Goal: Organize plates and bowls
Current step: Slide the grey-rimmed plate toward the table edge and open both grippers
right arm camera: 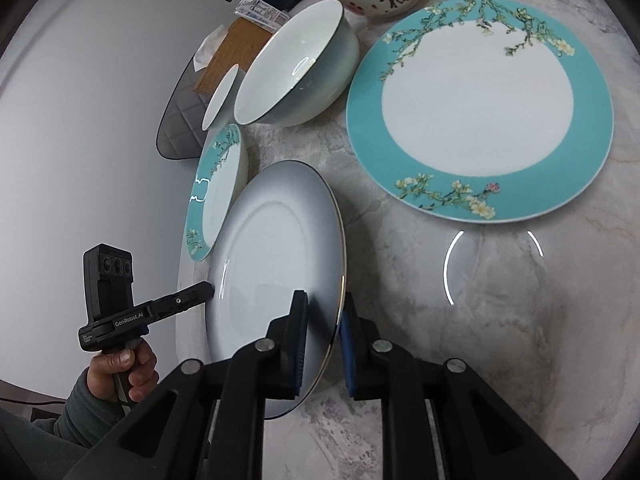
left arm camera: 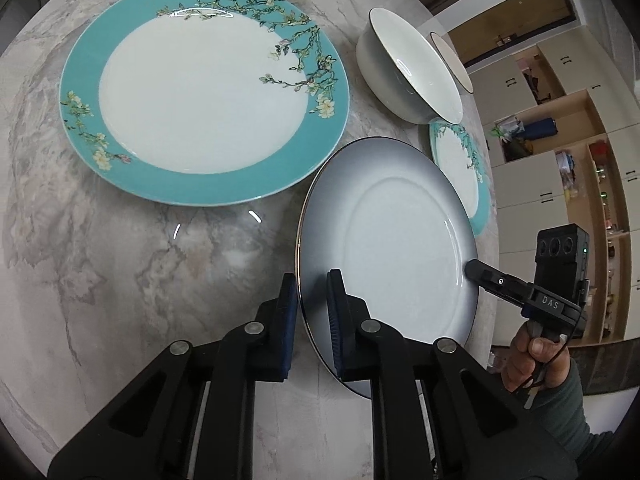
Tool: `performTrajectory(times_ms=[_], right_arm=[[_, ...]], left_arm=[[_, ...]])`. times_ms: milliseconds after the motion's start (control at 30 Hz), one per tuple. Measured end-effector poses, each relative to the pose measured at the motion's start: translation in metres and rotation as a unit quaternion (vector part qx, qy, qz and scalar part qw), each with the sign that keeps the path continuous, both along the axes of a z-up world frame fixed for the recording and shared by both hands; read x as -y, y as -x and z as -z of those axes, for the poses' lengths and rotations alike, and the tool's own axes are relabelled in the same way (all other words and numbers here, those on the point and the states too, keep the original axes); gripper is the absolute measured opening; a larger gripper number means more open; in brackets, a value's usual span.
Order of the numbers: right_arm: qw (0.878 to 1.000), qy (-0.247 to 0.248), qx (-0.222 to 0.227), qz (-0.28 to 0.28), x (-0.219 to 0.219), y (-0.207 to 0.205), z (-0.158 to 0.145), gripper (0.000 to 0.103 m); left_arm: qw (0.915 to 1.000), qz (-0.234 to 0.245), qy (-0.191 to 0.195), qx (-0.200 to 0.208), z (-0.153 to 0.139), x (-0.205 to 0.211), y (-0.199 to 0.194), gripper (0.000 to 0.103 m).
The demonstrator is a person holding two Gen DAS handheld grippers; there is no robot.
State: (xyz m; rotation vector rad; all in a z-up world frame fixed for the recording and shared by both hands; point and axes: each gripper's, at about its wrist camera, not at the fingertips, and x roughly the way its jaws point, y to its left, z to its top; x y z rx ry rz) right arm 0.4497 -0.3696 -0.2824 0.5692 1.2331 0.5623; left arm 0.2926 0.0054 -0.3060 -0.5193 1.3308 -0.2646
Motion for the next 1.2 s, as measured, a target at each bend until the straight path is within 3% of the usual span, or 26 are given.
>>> performTrajectory(times_ms=[367,500,633,867,1200], right_arm=[[0.999,0.019,0.049,0.002,-0.023,0.070,-0.049,0.018],[0.998,0.026,0.058,0.003,-0.033,0.100,-0.054,0.018],[0.998,0.024,0.051,0.013,-0.040,0.121,-0.042,0.018],[0.999,0.025,0.020,0.042,-0.037,0.139,0.007,0.018],[0.998,0.034,0.006,0.047,-0.026,0.129,0.028,0.019]], left_arm=[[0.9988,0.007,0.008,0.047,-0.051,-0.012,0.074,0.012],[0.9984,0.011,0.007,0.055,-0.060,-0.022,0.102,0.012],[0.9989,0.013,0.001,0.046,-0.045,-0.030,0.121,0.012],[0.9989,0.030,-0.017,0.031,0.001,-0.028,0.124,0.012],[0.9987,0.029,-0.032,0.026,0.019,-0.016,0.109,0.012]])
